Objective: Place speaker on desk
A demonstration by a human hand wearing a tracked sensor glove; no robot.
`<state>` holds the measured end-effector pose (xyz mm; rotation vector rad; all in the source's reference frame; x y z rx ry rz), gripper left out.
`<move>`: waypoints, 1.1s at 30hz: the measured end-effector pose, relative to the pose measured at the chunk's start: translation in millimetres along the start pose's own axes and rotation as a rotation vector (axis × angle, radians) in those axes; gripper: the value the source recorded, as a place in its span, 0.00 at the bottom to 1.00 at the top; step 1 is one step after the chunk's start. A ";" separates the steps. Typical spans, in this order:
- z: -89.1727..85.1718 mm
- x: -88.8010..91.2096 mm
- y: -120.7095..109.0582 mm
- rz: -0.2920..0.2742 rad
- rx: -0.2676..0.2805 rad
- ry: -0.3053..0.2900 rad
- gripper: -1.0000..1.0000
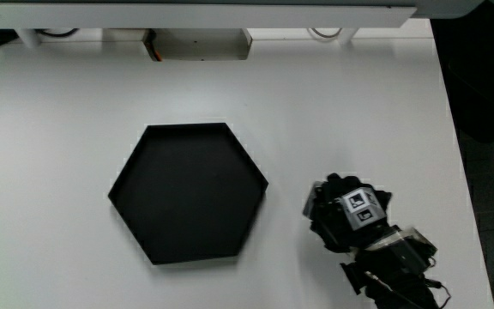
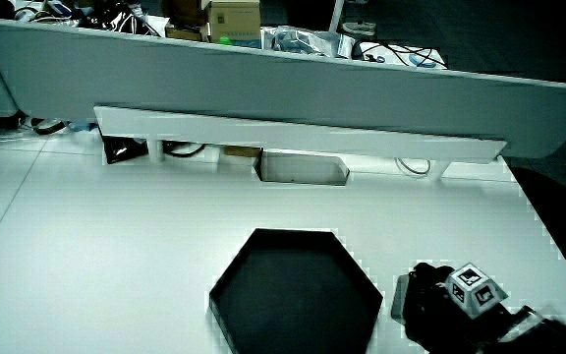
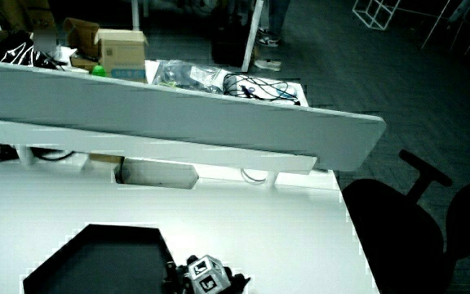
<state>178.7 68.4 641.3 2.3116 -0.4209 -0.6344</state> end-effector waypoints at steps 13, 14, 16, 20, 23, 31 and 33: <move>-63.0 -7.2 28.9 -0.038 -0.269 -0.003 0.50; -65.5 -7.8 29.7 -0.040 -0.277 -0.004 0.50; -67.1 -5.8 28.9 -0.049 -0.288 0.005 0.50; -65.8 -8.3 34.3 -0.031 -0.309 0.022 0.50; -63.6 -13.2 36.1 -0.011 -0.358 0.022 0.50; -74.5 1.3 25.7 -0.041 -0.333 0.100 0.19; -75.2 5.1 18.3 -0.042 -0.301 0.135 0.12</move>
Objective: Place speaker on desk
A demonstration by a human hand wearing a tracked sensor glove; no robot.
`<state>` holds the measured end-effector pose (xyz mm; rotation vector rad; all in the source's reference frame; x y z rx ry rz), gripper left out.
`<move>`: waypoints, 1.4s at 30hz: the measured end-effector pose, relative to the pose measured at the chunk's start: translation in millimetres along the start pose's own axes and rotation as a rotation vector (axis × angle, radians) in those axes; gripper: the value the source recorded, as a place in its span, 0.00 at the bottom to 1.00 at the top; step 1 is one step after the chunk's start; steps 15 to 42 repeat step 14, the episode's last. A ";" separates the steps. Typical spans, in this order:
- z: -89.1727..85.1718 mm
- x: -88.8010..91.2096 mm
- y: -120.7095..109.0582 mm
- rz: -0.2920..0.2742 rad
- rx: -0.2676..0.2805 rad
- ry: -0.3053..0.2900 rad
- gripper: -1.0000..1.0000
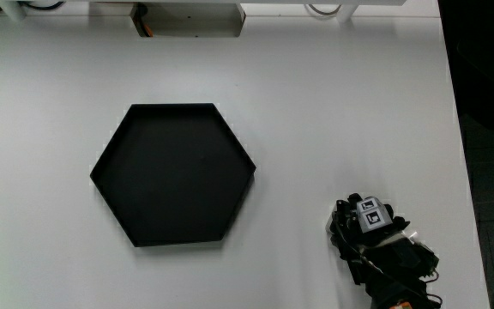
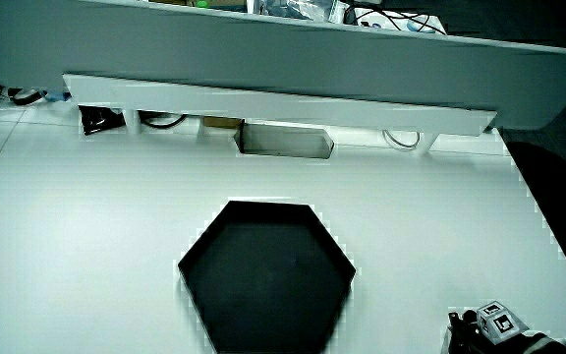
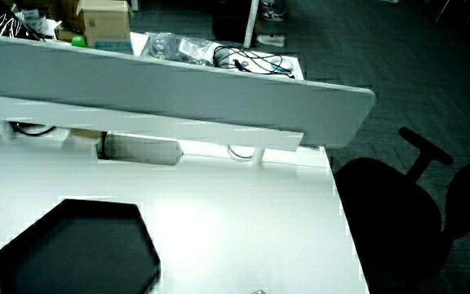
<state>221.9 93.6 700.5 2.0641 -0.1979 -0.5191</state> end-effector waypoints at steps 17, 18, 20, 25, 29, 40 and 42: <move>-17.6 48.9 -64.5 0.093 0.378 0.370 0.00; -17.6 48.9 -64.5 0.093 0.378 0.370 0.00; -17.6 48.9 -64.5 0.093 0.378 0.370 0.00; -17.6 48.9 -64.5 0.093 0.378 0.370 0.00; -17.6 48.9 -64.5 0.093 0.378 0.370 0.00; -17.6 48.9 -64.5 0.093 0.378 0.370 0.00; -17.6 48.9 -64.5 0.093 0.378 0.370 0.00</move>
